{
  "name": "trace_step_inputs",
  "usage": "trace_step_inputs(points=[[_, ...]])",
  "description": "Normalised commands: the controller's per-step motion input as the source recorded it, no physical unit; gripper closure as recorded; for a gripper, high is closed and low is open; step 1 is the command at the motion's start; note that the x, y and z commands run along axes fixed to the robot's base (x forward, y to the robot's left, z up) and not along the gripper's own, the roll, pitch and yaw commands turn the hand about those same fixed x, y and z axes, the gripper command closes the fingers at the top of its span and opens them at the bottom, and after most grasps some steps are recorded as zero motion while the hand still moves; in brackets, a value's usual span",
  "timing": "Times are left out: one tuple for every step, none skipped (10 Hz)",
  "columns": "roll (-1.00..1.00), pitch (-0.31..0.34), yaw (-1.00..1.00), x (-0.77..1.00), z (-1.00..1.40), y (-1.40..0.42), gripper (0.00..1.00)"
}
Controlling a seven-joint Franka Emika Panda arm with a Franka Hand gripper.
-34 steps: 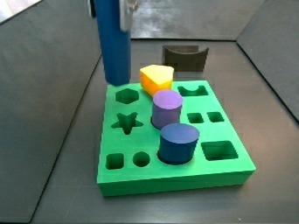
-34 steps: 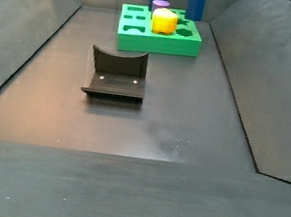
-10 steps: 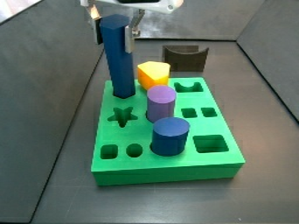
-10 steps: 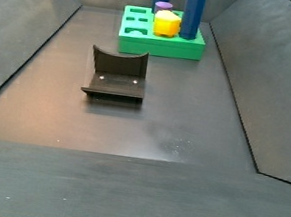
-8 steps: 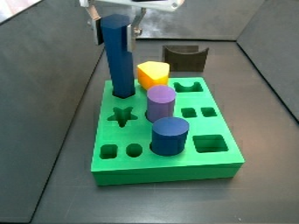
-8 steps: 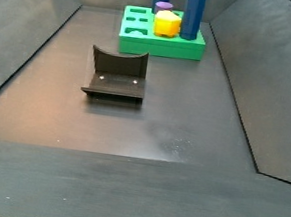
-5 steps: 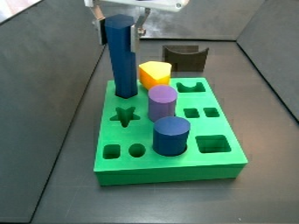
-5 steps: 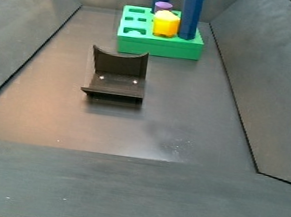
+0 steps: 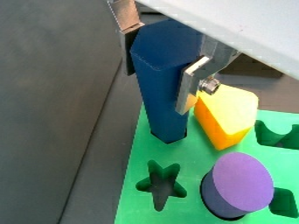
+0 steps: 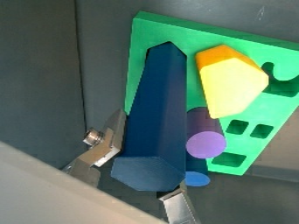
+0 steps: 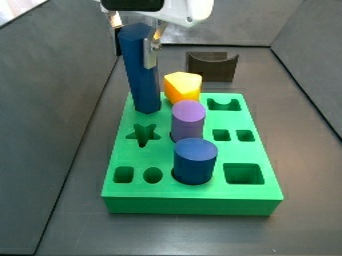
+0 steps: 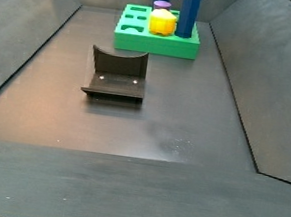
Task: Pick up the hexagon object. Move up. Place the hexagon object on the fixture. Regrasp the hexagon object. Move to above the board. Insert the hexagon object.
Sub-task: Insert the hexagon object.
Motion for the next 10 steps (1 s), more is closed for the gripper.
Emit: trace_step_inputs(points=[[0.0,0.0,0.0,0.17,-0.33,-0.12,1.0],[-0.01,0.0,0.07,0.07,-1.0,0.0,1.0],[0.0,0.0,0.12,0.21,-1.0,0.04,1.0],[0.0,0.0,0.16,0.32,-1.0,0.06,1.0],[-0.06,0.0,0.33,0.48,-1.0,0.11,1.0],[-0.11,0.0,0.51,0.52,-0.97,0.14,1.0],[-0.09,0.0,0.56,0.44,-0.98,0.14,1.0],[-0.05,0.0,0.54,0.38,-1.0,0.25,1.0],[-0.02,0.0,0.52,0.35,-1.0,0.25,1.0],[-0.02,0.0,0.47,0.28,-1.0,0.23,1.0]])
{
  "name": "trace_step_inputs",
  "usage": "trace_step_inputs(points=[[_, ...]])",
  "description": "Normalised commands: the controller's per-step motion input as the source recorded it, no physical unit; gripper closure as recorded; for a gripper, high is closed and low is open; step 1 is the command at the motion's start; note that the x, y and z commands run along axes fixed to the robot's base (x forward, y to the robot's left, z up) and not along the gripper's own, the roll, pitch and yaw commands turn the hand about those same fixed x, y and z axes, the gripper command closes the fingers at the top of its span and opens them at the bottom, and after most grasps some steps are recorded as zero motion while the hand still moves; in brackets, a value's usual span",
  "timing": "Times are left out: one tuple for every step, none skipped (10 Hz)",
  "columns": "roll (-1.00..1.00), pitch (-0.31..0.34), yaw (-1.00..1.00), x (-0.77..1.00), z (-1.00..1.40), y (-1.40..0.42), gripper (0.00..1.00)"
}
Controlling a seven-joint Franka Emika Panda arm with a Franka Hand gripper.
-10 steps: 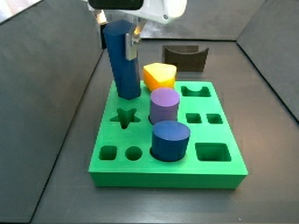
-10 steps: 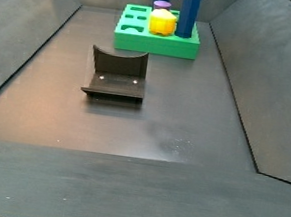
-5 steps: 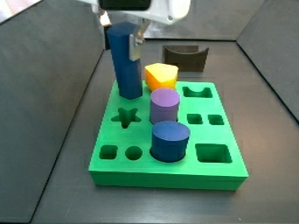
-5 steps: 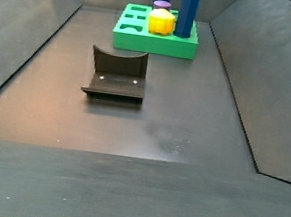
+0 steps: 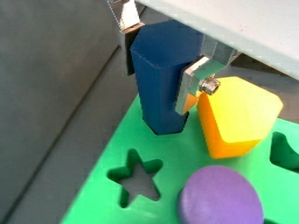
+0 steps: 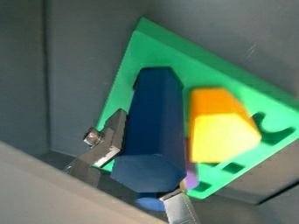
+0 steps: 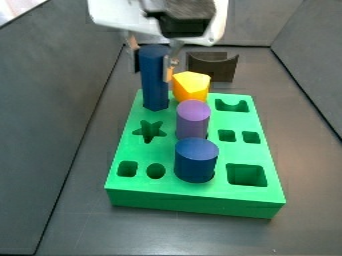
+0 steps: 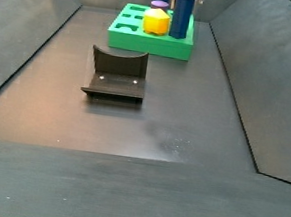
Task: Pick up the hexagon object. Move up. Place the hexagon object on the fixture. Regrasp the hexagon object. Move to above the board. Insert the hexagon object.
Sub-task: Insert the hexagon object.
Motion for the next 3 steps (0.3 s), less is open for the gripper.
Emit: trace_step_inputs(points=[[-0.02,0.0,-0.02,0.01,0.0,0.02,1.0],[0.0,-0.04,0.0,0.0,0.0,0.0,1.0],[0.0,0.0,0.0,0.0,0.0,0.0,1.0]])
